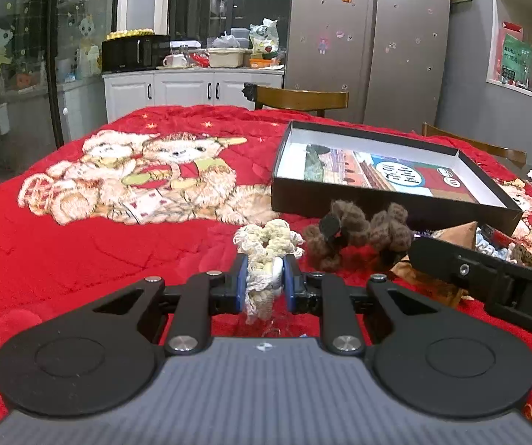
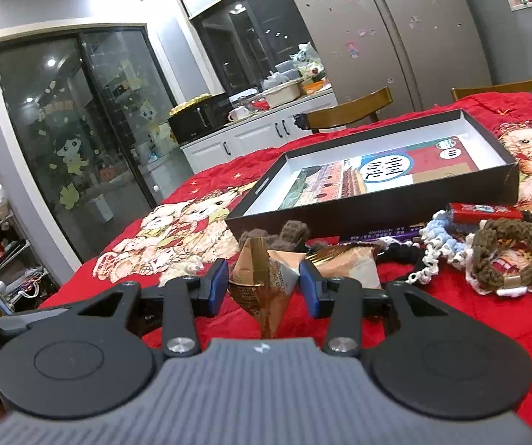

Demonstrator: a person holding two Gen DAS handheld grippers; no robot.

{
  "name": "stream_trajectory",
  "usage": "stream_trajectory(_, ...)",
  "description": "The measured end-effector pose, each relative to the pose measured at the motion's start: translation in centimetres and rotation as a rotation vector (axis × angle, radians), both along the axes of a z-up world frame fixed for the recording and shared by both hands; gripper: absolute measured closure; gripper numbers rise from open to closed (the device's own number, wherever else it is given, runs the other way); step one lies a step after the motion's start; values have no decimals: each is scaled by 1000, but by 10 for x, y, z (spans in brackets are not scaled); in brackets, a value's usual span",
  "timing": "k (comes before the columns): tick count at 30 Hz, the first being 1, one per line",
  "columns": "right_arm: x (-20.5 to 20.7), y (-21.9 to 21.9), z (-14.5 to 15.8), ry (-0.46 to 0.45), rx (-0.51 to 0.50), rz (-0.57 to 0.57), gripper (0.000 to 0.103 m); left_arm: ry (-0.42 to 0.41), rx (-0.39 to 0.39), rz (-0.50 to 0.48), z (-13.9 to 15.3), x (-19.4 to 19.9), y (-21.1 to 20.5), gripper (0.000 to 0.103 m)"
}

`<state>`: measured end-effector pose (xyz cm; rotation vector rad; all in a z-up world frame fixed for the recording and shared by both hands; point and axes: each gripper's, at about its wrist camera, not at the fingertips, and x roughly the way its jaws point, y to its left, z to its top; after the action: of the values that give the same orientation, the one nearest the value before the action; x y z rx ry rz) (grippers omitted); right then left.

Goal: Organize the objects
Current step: 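Lift both held items and carry them toward the black box, then lower the packet into the box and open the right tool while the left tool releases the scrunchie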

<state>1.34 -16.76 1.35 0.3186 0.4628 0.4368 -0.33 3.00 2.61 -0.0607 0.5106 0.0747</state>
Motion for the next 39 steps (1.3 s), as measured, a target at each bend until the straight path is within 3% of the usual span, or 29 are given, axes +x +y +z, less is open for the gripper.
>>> stream_trajectory(6,9,-15,19,30,57,-18,58,-33,13,-28,18,-1,-5,79)
stream_trajectory(17,15,-33,77,-60,60,-35,58,-183,89,-104,70,-1,-34,79)
stream_trajectory(22,27,-45,105,-89,72,-38,58,-219,75,-144,94,7,-48,79)
stream_trajectory(27,49,-70,122,-95,182,57,58,-273,52,-165,125,17,-60,79)
stream_trajectory(39,98,-100,156,-130,166,-72,57,-317,-70,-214,177,83,-96,79)
